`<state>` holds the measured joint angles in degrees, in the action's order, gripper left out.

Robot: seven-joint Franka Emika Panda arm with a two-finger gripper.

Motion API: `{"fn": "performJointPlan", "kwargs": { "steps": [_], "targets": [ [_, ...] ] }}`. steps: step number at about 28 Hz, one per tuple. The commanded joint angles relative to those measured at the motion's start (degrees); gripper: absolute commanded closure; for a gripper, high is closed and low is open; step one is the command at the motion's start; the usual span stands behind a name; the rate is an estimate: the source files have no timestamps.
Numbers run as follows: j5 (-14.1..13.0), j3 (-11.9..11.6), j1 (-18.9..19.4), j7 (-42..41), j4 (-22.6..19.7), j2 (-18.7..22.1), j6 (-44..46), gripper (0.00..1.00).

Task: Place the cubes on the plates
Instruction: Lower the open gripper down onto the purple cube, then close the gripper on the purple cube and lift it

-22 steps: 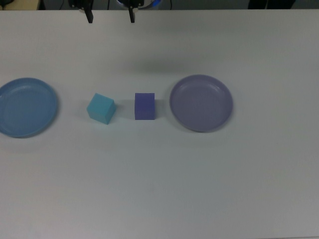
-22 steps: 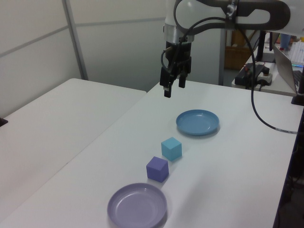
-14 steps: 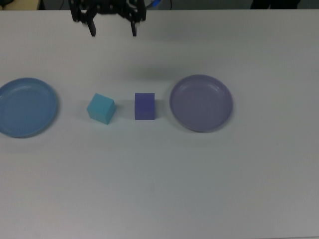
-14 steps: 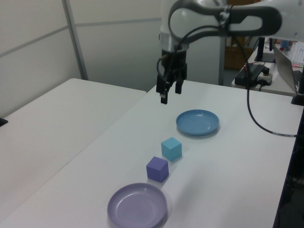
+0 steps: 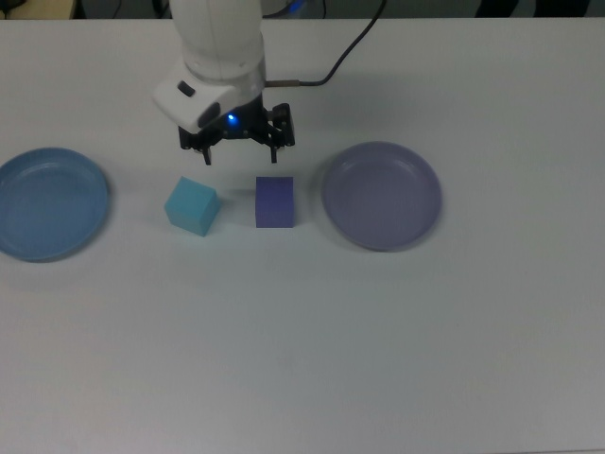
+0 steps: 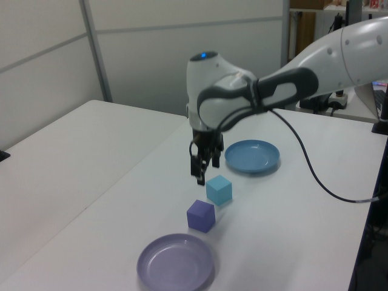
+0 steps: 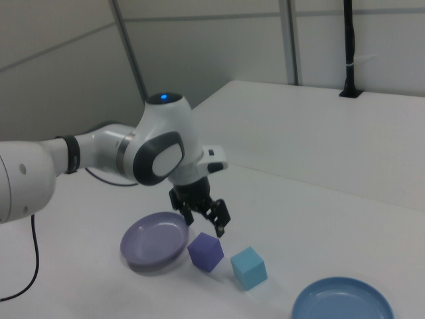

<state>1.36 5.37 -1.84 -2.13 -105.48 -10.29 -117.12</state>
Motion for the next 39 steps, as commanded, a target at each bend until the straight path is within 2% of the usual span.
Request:
{"fn": "performJointPlan", "kwargs": {
  "steps": [1,3,8,17,18,19,20,22,24,25,27,32,39],
  "targets": [
    [1.72,-0.45,2.36,-0.86,-4.82,0.45,-2.58,0.0],
    [2.51,-0.45,3.95,-0.68,-5.61,-1.21,-4.33,0.0],
    [3.48,-0.45,4.48,0.45,-5.09,-5.61,-8.2,0.0],
    [4.36,-0.45,4.74,1.08,-5.0,-7.11,-10.58,0.0],
    [4.18,-0.45,4.74,1.08,-4.92,-7.03,-10.58,0.05],
    [4.18,-0.45,4.74,1.08,-4.91,-7.03,-10.58,0.16],
    [4.18,-0.45,4.74,1.16,-4.91,-7.03,-10.49,0.32],
    [4.18,-0.45,4.74,1.51,-4.65,-6.94,-10.49,0.76],
    [4.18,-0.45,4.74,1.69,-4.56,-6.76,-10.41,0.88],
    [4.18,-0.45,4.74,1.69,-4.56,-6.68,-10.41,0.92],
    [4.09,-0.45,5.18,2.22,-4.56,-6.06,-9.88,0.92],
    [3.83,-0.27,6.59,3.71,-4.83,-1.15,-5.4,0.92],
    [3.48,-0.18,12.29,7.13,-4.56,-0.08,-4.78,0.89]
  ]
}}
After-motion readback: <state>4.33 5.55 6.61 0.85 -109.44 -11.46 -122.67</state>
